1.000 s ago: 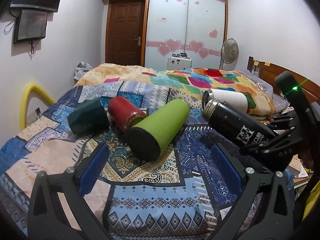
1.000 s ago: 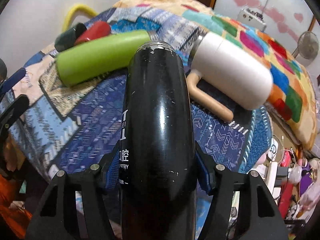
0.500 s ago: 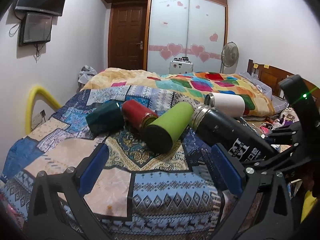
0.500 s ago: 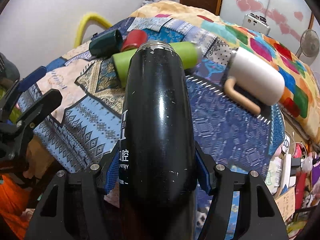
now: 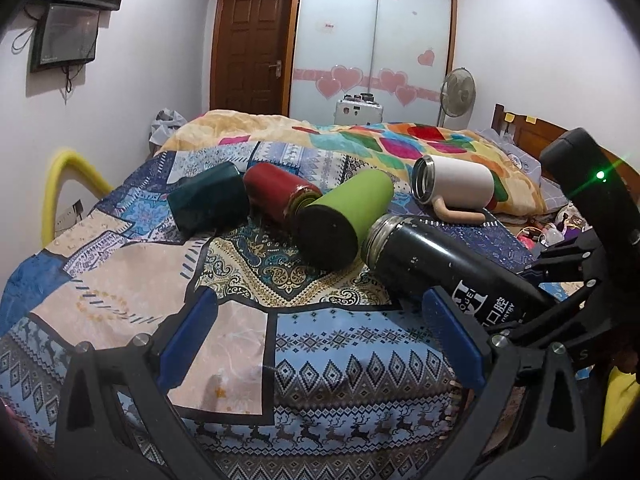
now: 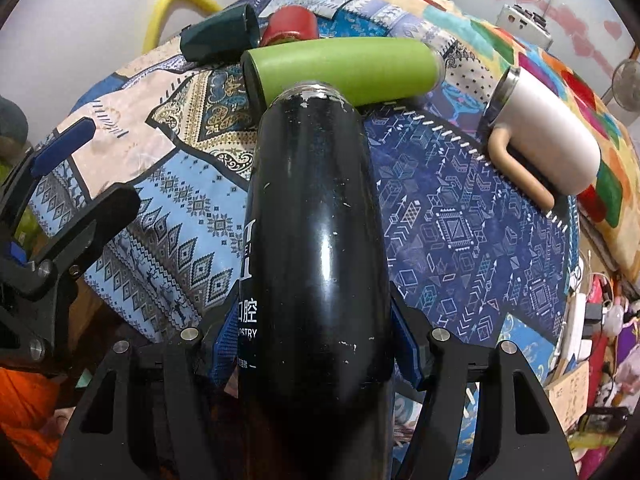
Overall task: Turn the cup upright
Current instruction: 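Lift the black thermos with the right gripper toward the left gripper, then grasp the black thermos with the left gripper while the right gripper releases it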
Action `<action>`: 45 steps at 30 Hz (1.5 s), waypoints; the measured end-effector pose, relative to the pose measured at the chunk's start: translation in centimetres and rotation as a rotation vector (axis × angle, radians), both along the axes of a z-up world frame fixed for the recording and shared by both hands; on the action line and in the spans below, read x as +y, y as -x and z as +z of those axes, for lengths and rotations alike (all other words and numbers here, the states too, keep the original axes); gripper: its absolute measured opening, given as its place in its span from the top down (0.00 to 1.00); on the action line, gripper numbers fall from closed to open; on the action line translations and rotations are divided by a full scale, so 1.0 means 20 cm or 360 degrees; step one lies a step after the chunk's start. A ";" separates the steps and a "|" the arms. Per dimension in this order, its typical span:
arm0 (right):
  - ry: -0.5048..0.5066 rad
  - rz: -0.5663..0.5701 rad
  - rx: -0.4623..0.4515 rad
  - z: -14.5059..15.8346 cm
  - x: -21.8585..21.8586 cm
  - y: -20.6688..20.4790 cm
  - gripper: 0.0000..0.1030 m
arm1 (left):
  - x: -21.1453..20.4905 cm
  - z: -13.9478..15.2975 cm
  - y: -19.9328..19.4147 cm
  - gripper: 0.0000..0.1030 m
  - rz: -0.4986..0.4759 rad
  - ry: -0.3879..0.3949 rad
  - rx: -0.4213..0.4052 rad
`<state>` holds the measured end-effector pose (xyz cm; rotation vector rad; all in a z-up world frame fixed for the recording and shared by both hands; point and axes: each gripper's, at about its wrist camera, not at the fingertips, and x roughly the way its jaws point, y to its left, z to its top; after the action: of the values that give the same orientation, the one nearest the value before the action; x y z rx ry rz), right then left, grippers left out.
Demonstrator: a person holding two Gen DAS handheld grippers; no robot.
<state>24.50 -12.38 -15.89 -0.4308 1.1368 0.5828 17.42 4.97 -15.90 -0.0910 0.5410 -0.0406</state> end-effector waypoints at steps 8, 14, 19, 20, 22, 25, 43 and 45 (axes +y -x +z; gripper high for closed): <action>0.0018 0.0073 -0.0065 0.05 0.00 0.02 0.40 | -0.01 -0.02 -0.05 0.00 0.0001 0.0008 0.0043; -0.0186 0.0047 -0.0208 0.26 -0.16 0.07 0.38 | -0.05 -0.01 -0.13 0.00 -0.0001 -0.0031 0.0073; -0.0249 -0.0104 -0.0363 0.26 -0.35 0.04 0.16 | -0.08 -0.04 -0.25 0.00 -0.0041 -0.0040 0.0196; -0.0237 -0.0138 -0.0364 0.21 -0.39 0.02 0.16 | -0.08 -0.05 -0.26 0.00 -0.0058 -0.0025 0.0230; -0.0238 -0.0187 -0.0363 0.16 -0.45 0.00 0.16 | -0.09 -0.06 -0.28 0.00 -0.0066 -0.0035 0.0260; -0.0255 -0.0235 -0.0349 0.10 -0.52 -0.05 0.16 | -0.12 -0.06 -0.30 0.00 -0.0087 -0.0089 0.0279; -0.0456 -0.0071 -0.0368 0.01 -0.52 0.13 0.16 | -0.23 0.00 -0.40 0.00 -0.0198 -0.0241 0.0385; -0.0488 -0.0086 -0.0349 0.01 -0.52 0.13 0.16 | -0.22 0.02 -0.40 0.00 -0.0193 -0.0224 0.0393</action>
<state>21.84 -22.82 -15.63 -0.1929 0.8303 0.6344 25.34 0.49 -15.44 0.0755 0.7938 -0.1103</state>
